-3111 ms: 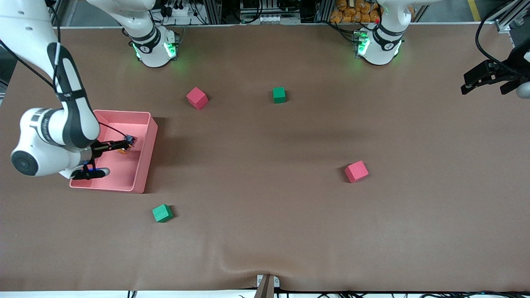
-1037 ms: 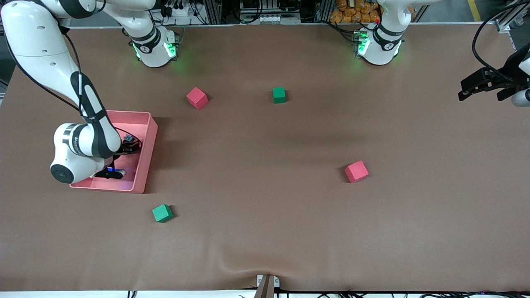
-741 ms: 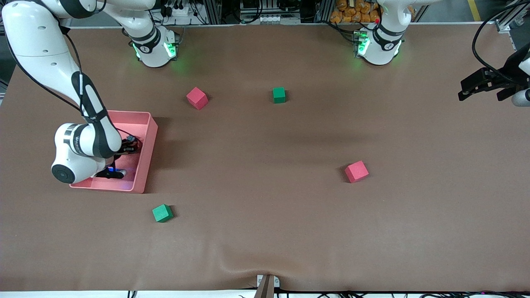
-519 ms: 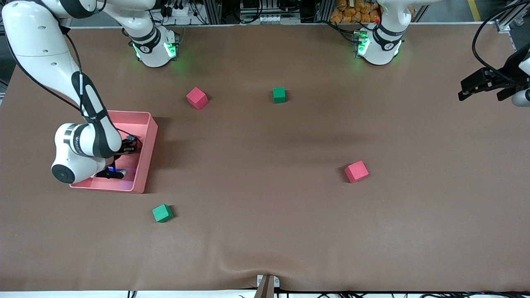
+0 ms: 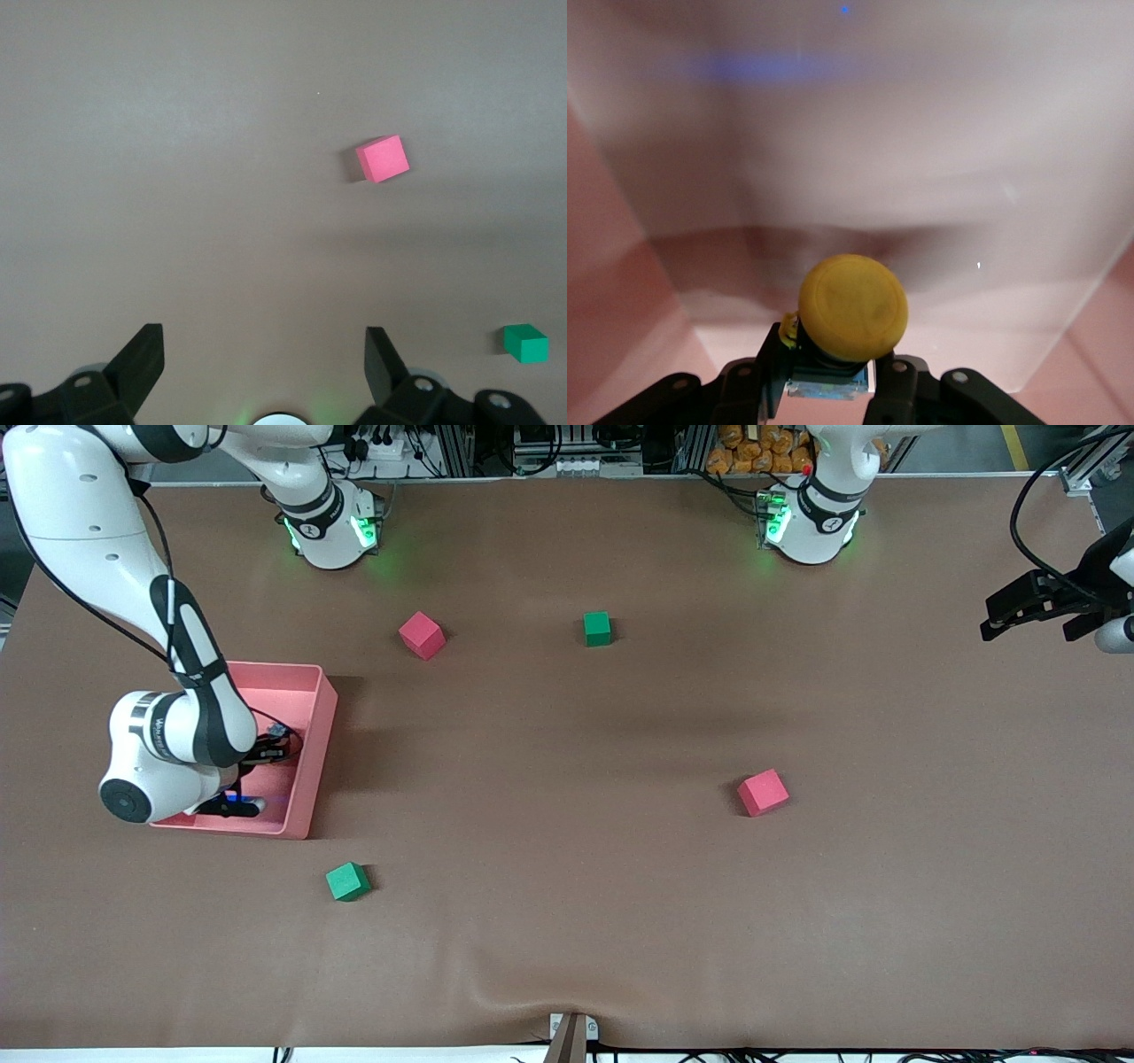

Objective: Place and upright button with both arms
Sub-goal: 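Lift the button out of the tray with the right gripper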

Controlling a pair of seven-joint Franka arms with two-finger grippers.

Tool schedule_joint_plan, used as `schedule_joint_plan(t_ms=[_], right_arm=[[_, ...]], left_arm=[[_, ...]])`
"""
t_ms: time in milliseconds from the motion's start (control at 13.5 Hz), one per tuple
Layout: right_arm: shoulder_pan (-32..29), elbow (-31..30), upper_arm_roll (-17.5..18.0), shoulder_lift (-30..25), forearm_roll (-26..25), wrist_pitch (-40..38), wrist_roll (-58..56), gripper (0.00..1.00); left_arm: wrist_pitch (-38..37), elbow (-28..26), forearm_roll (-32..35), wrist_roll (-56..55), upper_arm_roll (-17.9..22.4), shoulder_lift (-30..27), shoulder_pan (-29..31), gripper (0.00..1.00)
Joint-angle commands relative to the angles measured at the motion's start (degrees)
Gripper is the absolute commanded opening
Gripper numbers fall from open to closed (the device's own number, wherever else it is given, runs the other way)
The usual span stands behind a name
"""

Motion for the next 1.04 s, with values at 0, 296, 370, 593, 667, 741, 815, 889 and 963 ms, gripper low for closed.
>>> schedule_joint_plan(t_ms=[0, 296, 370, 593, 667, 741, 815, 889, 963], right_arm=[[0.3, 1.7, 0.0, -3.1, -0.2, -0.7, 0.5, 0.00], [0.4, 4.3, 0.4, -7.3, -0.1, -0.8, -0.9, 0.00], [1.2, 4.5, 0.5, -9.1, 0.0, -0.7, -1.5, 0.00], [4.9, 6.6, 0.6, -12.3, 0.0, -0.7, -1.7, 0.00], [6.4, 7.2, 0.6, -13.0, 0.1, -0.7, -1.6, 0.00], [8.4, 8.6, 0.7, -13.4, 0.9, -0.8, -1.6, 0.00], [10.1, 9.5, 0.7, -13.6, 2.9, -0.9, -1.5, 0.00], [12.6, 9.6, 0.6, -13.7, 7.2, -0.7, -1.4, 0.00], [14.9, 10.0, 0.6, -13.6, 11.1, -0.6, -1.1, 0.00]], left_arm=[[0.6, 0.1, -0.2, 1.7, 0.0, 0.1, 0.3, 1.00], [0.6, 0.1, -0.2, 1.7, 0.0, 0.1, 0.4, 1.00], [0.6, 0.0, -0.1, 1.7, 0.0, 0.1, 0.4, 1.00], [0.6, 0.0, -0.2, 1.7, 0.0, 0.1, 0.4, 1.00], [0.6, 0.1, -0.2, 1.7, 0.0, 0.1, 0.4, 1.00], [0.6, 0.0, -0.2, 1.7, 0.0, 0.1, 0.4, 1.00], [0.6, 0.0, -0.2, 1.7, 0.0, 0.1, 0.4, 1.00], [0.6, 0.0, -0.2, 1.7, 0.0, 0.0, 0.4, 1.00], [0.6, 0.0, -0.2, 1.7, 0.0, 0.0, 0.4, 1.00]])
